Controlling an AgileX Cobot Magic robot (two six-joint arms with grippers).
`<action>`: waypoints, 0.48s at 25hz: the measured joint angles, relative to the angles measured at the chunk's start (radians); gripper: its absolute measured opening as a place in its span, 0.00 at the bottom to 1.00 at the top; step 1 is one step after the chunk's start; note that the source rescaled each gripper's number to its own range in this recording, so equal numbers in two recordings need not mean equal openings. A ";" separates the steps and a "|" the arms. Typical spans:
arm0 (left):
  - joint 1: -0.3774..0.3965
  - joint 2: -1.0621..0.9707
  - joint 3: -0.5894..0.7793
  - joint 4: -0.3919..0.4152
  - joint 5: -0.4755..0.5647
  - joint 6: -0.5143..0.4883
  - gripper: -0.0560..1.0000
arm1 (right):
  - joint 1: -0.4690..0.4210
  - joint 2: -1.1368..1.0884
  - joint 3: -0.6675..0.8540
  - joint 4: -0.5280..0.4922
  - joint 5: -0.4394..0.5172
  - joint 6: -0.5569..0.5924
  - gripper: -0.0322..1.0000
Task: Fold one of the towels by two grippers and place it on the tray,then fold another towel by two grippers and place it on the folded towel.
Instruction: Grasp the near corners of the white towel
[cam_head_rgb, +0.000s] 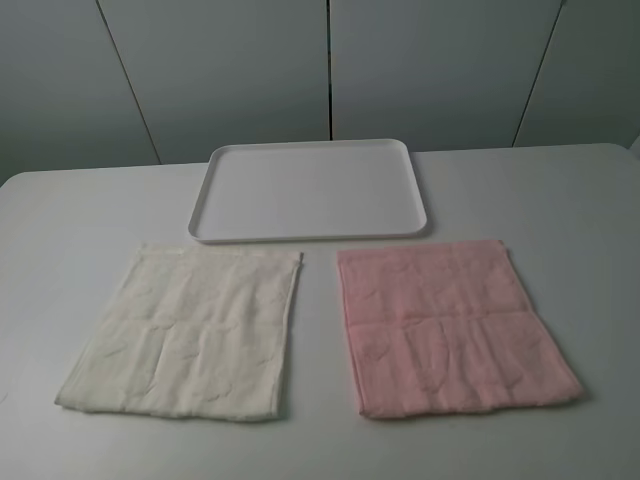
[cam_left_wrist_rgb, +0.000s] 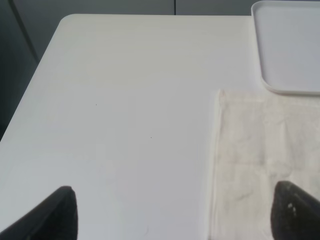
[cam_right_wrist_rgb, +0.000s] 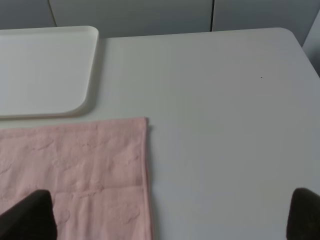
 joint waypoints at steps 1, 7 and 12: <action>0.000 0.000 0.000 0.000 0.000 0.000 1.00 | 0.000 0.000 0.000 0.000 0.000 0.000 1.00; 0.000 0.000 0.000 0.000 0.000 0.000 1.00 | 0.000 0.000 0.000 0.000 0.000 0.000 1.00; 0.000 0.000 0.000 0.000 0.000 0.000 1.00 | 0.000 0.000 0.000 0.000 0.000 0.000 1.00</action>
